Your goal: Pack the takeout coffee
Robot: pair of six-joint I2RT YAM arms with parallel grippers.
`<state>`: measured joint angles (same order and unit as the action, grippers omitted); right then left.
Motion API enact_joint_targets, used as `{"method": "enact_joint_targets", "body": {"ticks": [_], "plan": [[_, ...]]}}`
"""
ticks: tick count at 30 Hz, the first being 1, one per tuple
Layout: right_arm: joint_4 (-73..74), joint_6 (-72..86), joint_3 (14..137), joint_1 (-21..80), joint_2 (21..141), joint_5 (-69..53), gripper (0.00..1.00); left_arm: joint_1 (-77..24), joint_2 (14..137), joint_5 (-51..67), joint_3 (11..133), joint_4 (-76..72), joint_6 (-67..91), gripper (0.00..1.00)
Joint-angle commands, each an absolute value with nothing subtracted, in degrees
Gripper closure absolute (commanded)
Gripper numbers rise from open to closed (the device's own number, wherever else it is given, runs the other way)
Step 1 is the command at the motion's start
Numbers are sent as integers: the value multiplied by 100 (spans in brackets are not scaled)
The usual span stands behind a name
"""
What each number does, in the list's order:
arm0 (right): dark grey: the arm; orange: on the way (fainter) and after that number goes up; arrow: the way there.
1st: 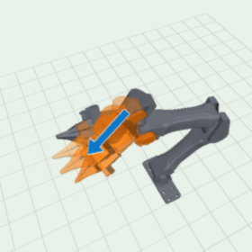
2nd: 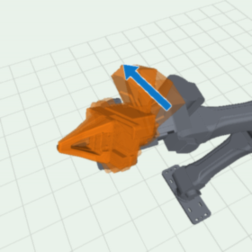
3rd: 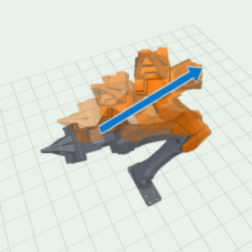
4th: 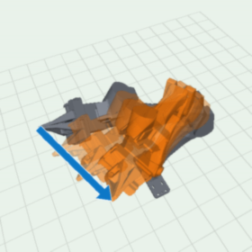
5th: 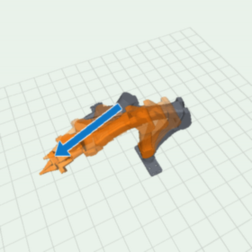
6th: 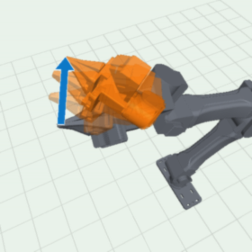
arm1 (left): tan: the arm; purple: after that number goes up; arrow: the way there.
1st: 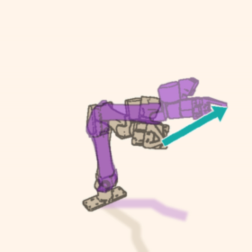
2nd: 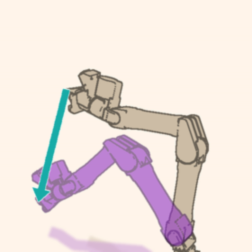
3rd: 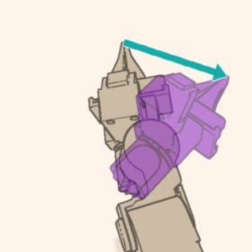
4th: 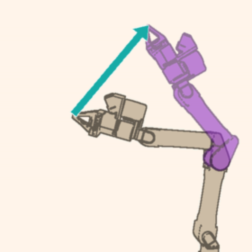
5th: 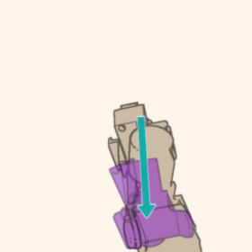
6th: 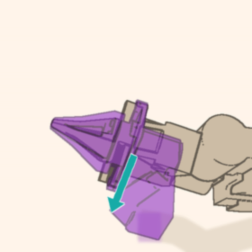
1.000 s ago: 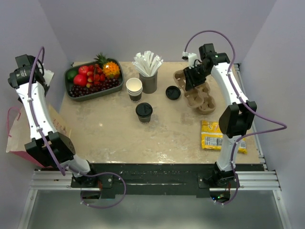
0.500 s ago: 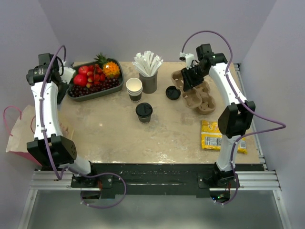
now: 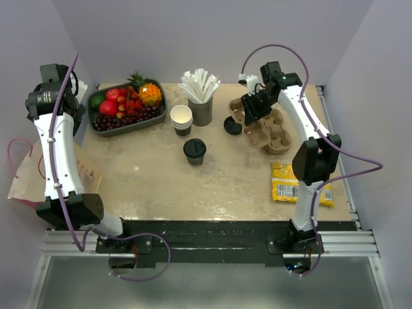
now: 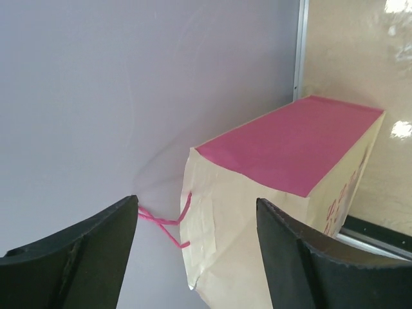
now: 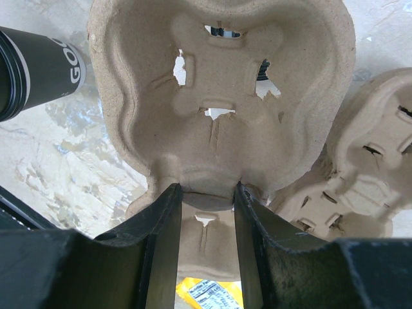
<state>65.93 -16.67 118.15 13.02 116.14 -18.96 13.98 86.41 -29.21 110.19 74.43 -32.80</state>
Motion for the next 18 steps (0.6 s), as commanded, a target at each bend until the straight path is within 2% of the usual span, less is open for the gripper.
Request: {"method": "enact_joint_targets", "body": {"ticks": [1,5,9,18], "plan": [[6495,-1608,11935,1354,11680,-1907,100,1809,8586,-3401,10556,7480,-3471,21],[6495,-1608,11962,1415,11725,-1890,100,2319,8850,-3296,10617,7462,-3568,21],[6495,-1617,11927,1433,11707,-1863,100,2364,9122,-3235,10801,7374,-3691,21],[6486,-1643,11900,1459,11689,-1767,100,2417,9729,-3005,11022,7532,-3393,35]]}}
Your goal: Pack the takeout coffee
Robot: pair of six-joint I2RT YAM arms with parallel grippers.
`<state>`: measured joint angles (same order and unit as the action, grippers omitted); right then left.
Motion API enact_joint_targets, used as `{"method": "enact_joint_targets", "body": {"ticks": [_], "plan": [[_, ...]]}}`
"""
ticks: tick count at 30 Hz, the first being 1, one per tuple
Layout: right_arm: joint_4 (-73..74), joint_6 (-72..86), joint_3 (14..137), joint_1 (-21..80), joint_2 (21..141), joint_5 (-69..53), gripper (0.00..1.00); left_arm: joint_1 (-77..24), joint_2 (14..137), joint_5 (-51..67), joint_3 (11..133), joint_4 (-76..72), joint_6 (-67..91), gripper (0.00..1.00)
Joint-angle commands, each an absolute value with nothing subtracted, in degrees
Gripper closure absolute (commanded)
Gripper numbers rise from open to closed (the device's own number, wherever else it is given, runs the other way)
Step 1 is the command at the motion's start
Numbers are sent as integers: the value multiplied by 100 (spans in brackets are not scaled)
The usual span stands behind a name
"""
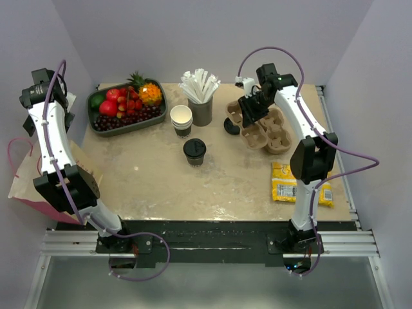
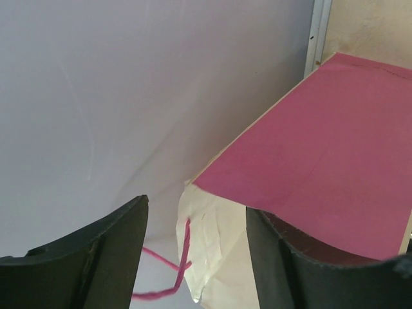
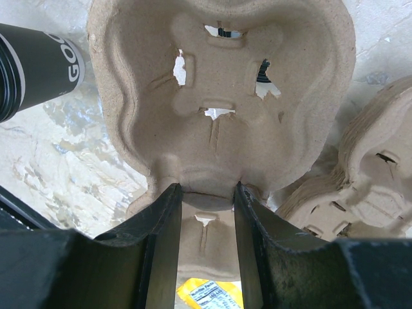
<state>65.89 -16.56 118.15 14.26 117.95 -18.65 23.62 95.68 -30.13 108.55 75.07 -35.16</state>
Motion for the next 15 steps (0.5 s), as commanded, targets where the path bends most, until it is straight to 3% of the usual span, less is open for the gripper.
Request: {"method": "enact_joint_targets", "body": {"ticks": [1,9,12,15], "plan": [[6486,-1644,11900,1476,11689,-1758,100,2417,9773,-3023,11013,7532,-3375,37],[6478,-1652,11892,1503,11698,-1688,100,2443,9923,-3059,11030,7532,-3217,48],[6469,-1661,11918,1520,11725,-1661,100,2452,9923,-3059,11083,7541,-3199,57],[6469,-1661,11935,1547,11725,-1635,100,2452,9836,-2893,11083,7541,-3225,73]]}}
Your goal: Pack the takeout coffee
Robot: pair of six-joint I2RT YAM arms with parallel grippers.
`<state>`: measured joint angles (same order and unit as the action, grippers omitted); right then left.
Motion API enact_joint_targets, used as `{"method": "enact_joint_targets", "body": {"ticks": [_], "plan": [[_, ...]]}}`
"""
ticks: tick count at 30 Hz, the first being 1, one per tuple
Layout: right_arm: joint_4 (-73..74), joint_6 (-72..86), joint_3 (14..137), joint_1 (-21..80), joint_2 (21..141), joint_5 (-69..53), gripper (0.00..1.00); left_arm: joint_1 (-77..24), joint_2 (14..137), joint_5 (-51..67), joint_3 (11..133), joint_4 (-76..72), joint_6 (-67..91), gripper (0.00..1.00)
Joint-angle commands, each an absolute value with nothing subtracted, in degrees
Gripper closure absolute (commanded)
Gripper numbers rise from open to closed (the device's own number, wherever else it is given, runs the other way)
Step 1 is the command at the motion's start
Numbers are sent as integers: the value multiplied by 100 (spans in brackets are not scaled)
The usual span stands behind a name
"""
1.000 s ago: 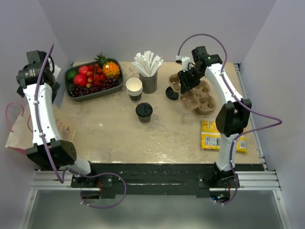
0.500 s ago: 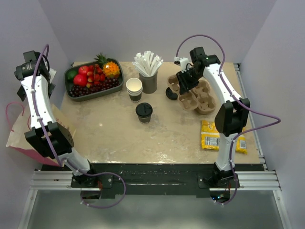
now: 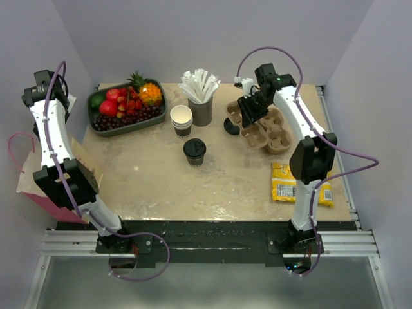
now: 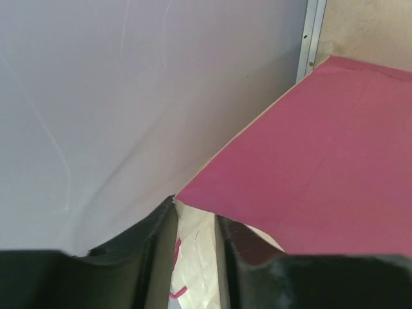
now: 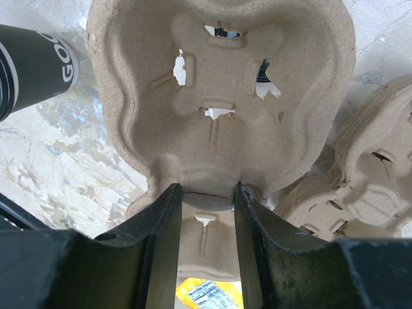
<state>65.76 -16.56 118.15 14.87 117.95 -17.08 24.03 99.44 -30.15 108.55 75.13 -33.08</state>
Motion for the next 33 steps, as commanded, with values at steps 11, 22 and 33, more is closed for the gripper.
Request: {"method": "enact_joint_targets", "body": {"ticks": [11,22,33], "plan": [[6434,-1670,11935,1582,11716,-1415,100,1409,9124,-1504,10556,7550,-3041,100],[6425,-1740,12050,1591,11733,-1029,100,563,9052,1475,10538,7541,-2215,100],[6381,-1846,12102,1591,11847,-730,100,-263,10037,2751,11865,7348,-1969,100]]}}
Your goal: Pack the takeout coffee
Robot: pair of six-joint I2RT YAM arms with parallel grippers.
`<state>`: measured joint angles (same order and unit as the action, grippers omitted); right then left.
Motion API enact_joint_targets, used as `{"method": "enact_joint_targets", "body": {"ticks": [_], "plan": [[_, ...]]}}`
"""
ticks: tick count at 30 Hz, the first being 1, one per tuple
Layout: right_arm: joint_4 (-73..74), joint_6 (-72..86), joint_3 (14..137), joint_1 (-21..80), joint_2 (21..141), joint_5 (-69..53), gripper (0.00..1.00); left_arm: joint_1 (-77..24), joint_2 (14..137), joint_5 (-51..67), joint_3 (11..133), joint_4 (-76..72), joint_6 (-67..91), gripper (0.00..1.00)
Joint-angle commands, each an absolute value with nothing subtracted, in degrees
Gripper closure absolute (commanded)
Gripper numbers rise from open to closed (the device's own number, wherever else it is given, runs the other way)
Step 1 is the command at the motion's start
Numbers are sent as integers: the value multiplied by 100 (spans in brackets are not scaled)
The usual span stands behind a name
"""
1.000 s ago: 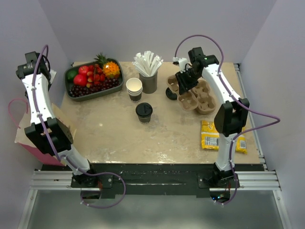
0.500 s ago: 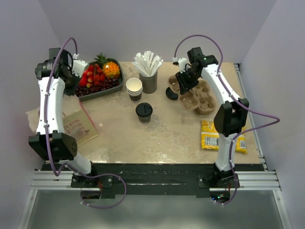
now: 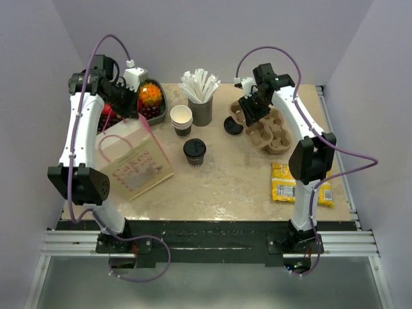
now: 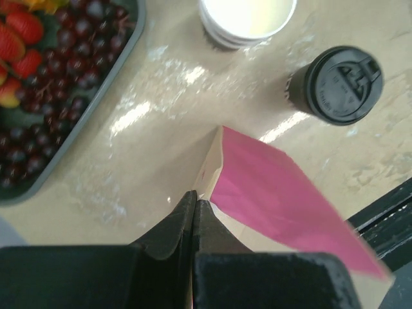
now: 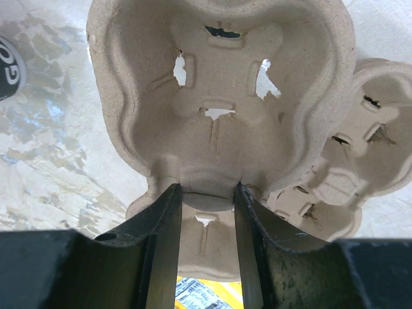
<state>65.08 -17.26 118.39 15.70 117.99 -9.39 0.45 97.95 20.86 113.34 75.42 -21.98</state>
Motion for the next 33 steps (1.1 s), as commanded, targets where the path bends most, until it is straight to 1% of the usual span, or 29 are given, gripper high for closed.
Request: {"method": "enact_joint_targets", "body": {"ticks": [1,5,6,7,8,9,11,13,14,15,16,17,18,20,22,24,26,30,33], "plan": [[6390,-1854,12120,1591,11856,-721,100,-394,10089,2751,11891,7330,-1977,100],[6398,-1872,12190,1626,11865,-650,100,-589,10274,2690,11892,7286,-1977,100],[6398,-1872,12190,1617,11865,-642,100,-606,10301,2672,11900,7269,-1969,98],[6398,-1872,12182,1635,11865,-633,100,-606,10309,2654,11900,7251,-1969,94],[6398,-1872,12173,1643,11848,-633,100,-606,10327,2602,11926,7234,-1960,86],[6407,-1872,12164,1652,11848,-633,100,-606,10318,2593,11996,7216,-1960,69],[6407,-1872,12147,1652,11848,-650,100,-598,10301,2828,12496,7207,-2021,58],[6416,-1872,12138,1652,11848,-694,100,-571,9987,3180,12987,6971,-2065,53],[6425,-1881,12138,1661,11856,-712,100,-536,9758,3321,12929,6726,-2022,47],[6434,-1872,12146,1661,11856,-729,100,-440,9477,3200,12737,5975,-1908,41],[6425,-1872,12155,1652,11856,-738,100,-361,8848,3025,12109,5602,-1803,36],[6425,-1872,12181,1652,11848,-756,100,-291,8572,2615,11781,5329,-1810,26],[6416,-1872,12190,1670,11839,-765,100,-168,8343,2367,11525,5143,-1906,23],[6425,-1872,12190,1687,11804,-756,100,-1,8139,1797,11294,5412,-2239,20],[6407,-1872,12155,1722,11751,-747,100,385,8261,1504,11320,6220,-2486,20],[6425,-1863,12138,1758,11742,-834,100,806,8323,1494,11355,6991,-2908,20],[6442,-1837,12164,1767,11733,-922,100,957,8402,1738,11565,7468,-3311,19],[6425,-1802,12190,1819,11768,-1090,100,1011,8060,1582,11058,7541,-3629,16],[6416,-1793,12199,1837,11812,-1169,100,1011,8077,1643,10697,7541,-3656,18]]}}
